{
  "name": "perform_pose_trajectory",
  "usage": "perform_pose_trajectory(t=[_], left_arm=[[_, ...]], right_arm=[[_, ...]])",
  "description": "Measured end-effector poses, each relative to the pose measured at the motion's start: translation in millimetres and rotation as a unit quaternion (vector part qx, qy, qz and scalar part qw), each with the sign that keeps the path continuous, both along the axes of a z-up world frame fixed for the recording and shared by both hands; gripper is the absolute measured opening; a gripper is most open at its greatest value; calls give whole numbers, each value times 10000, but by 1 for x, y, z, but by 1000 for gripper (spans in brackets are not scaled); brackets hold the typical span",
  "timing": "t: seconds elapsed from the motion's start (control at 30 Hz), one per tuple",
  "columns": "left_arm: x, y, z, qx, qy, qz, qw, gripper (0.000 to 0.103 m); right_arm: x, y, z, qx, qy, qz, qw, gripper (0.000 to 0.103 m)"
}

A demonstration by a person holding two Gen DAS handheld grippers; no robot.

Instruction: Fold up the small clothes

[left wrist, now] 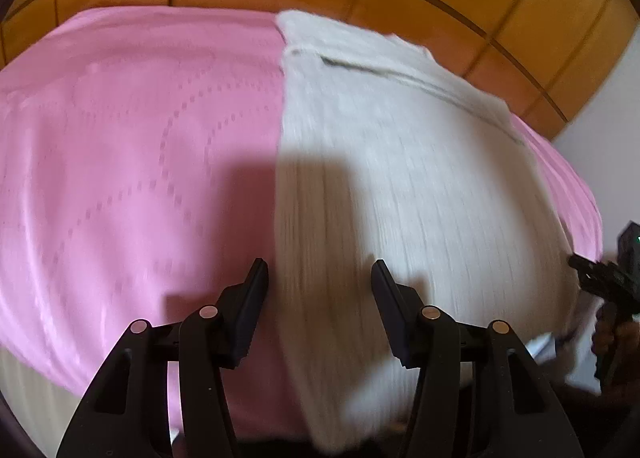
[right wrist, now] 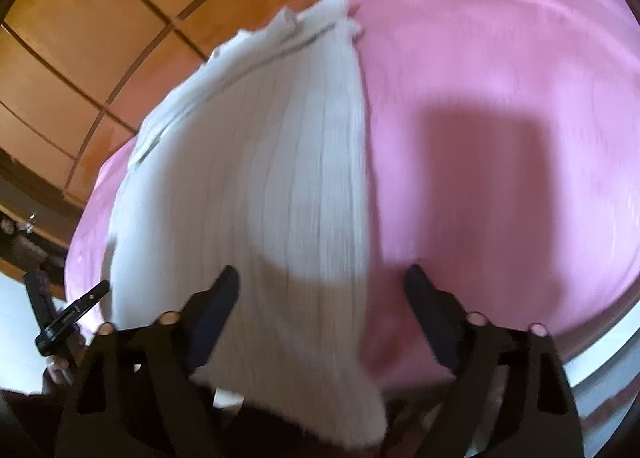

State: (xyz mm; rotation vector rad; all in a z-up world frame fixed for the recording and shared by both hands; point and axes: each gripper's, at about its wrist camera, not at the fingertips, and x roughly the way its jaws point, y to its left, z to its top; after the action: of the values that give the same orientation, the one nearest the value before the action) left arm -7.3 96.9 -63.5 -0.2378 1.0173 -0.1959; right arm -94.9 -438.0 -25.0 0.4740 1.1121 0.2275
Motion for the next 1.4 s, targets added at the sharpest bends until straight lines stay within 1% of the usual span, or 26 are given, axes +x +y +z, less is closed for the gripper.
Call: perform_pose_trajectory(t=[0.07,0.1,0.13,0.17,0.2,0.23,0.27,0.3,0.37,0.4,0.5,0.57,0.63,0.73,0.8,0.93,1.0,1.03,1.07,1.1,1.13,1.17,1.23,1.3,1.37,1.4], left_arm=[[-13,1,-1,-100,93,-133,9998,50],[-18,1,-1,-134,125,-194,9996,46],[-23,-1,-3,-151,188,-276,9993,38],[-26,-3,-4,-150,230,-326,9991,29],[-29,-3,-6,-151,266,-360,9989,23],[-30,-3,-6,-167,278,-378,9988,10],[-30,-2,-4,-200,263,-387,9987,7],[-31,0,-1,-273,217,-386,9986,6],[-29,7,10,-646,80,-387,9971,5],[-27,11,20,-910,-60,-373,9951,5],[-17,18,41,-1315,-378,-366,9899,5],[-2,20,52,-1538,-547,-347,9860,5],[18,19,58,-1619,-613,-264,9845,5],[59,16,55,-1651,-530,-13,9848,5],[91,15,50,-1663,-423,158,9850,4],[140,20,45,-1541,-321,557,9860,4],[158,25,40,-1629,-250,739,9835,5],[163,30,40,-1629,-231,817,9830,12],[165,34,38,-1550,-213,914,9834,29],[165,38,37,-1465,-212,1001,9839,39],[164,43,35,-1466,-255,1052,9833,51],[159,46,32,-1520,-273,1030,9826,52],[148,55,23,-1561,-182,901,9835,52],[135,55,14,-1485,-108,763,9859,53],[117,55,5,-1431,-55,553,9881,57],[108,52,0,-1453,-35,451,9883,57]], right_arm=[[-8,7,-2,69,86,191,9998,60],[-13,14,-4,90,159,368,9992,57],[-15,20,-5,69,197,494,9986,49],[-16,27,-6,9,231,634,9977,36],[-17,33,-7,-71,261,756,9968,28],[-15,36,-7,-91,284,810,9963,17],[-15,38,-5,-31,289,837,9961,16],[-12,39,-2,16,250,845,9961,16],[-8,40,13,293,13,849,9960,15],[-6,40,17,376,-54,838,9958,15],[5,40,41,679,-419,744,9940,15],[18,38,53,869,-647,594,9923,15],[39,34,61,1034,-808,367,9907,15],[70,25,64,1027,-859,35,9910,15],[91,22,63,962,-834,-134,9918,14],[139,16,51,875,-662,-421,9931,14],[154,10,47,866,-601,-435,9935,17],[160,7,45,956,-592,-444,9927,27],[163,5,45,1035,-586,-452,9919,46],[164,3,45,1110,-595,-471,9909,56],[160,-1,47,1133,-705,-543,9896,75],[157,-4,50,1072,-798,-620,9891,83],[145,-16,50,1070,-872,-646,9883,84],[130,-25,47,1030,-845,-710,9885,87],[113,-29,39,825,-771,-659,9914,88],[107,-28,35,693,-717,-609,9932,88]])
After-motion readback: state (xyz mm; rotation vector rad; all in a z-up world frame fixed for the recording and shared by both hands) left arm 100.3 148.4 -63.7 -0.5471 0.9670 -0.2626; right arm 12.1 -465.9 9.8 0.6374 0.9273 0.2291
